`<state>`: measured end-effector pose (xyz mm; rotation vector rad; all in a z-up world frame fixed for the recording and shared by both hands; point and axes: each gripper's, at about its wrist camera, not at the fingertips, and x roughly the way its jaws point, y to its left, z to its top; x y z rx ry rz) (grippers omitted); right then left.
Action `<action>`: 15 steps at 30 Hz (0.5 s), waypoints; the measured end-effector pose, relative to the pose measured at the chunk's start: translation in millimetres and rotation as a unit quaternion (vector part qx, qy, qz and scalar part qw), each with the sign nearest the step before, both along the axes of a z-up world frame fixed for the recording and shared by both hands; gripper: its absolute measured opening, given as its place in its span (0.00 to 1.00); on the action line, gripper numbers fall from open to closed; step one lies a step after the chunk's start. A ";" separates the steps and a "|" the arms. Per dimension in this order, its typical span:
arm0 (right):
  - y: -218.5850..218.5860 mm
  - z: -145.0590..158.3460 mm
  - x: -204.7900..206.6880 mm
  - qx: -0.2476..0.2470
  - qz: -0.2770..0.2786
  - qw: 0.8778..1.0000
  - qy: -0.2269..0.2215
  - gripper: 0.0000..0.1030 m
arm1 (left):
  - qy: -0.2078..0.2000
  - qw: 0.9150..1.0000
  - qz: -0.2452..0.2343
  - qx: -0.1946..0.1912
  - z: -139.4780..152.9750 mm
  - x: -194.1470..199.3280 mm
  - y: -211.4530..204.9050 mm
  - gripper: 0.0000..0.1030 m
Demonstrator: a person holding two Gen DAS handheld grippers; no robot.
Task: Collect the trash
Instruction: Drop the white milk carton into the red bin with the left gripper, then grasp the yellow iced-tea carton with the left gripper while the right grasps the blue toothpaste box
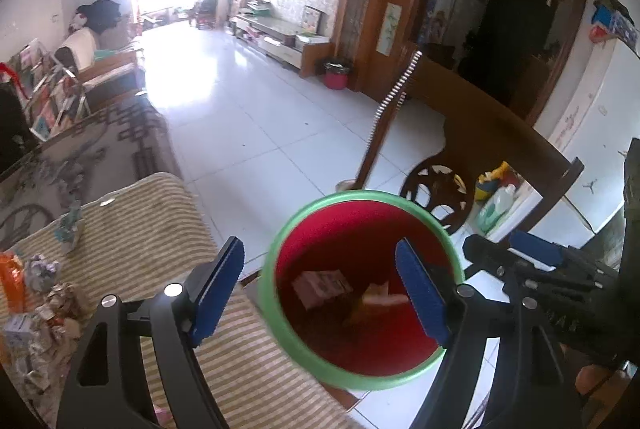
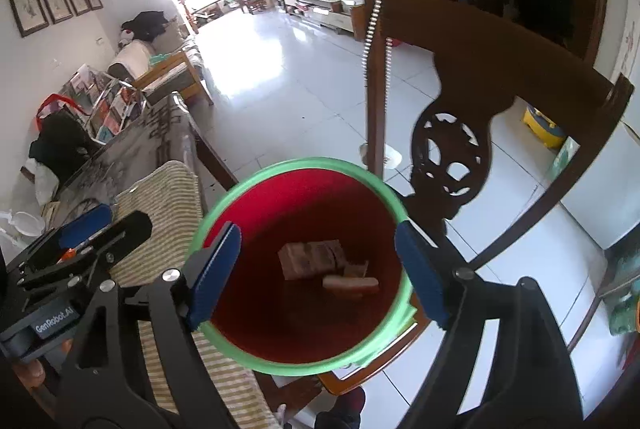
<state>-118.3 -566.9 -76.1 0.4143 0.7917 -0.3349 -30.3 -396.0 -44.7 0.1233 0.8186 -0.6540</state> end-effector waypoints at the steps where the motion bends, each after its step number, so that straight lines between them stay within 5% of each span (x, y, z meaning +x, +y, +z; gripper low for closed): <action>1: 5.9 2.2 3.7 -0.001 0.007 1.000 -0.003 0.78 | -0.002 1.000 0.006 0.000 0.1 -0.4 7.7 0.73; 11: 99.1 6.3 56.5 0.002 0.113 0.994 -0.006 0.79 | 0.001 0.987 0.160 0.006 -1.8 21.6 152.1 0.73; 15: 161.1 7.7 78.2 -0.009 0.167 0.986 -0.003 0.79 | 0.017 0.961 0.276 -0.007 -10.0 34.2 246.2 0.73</action>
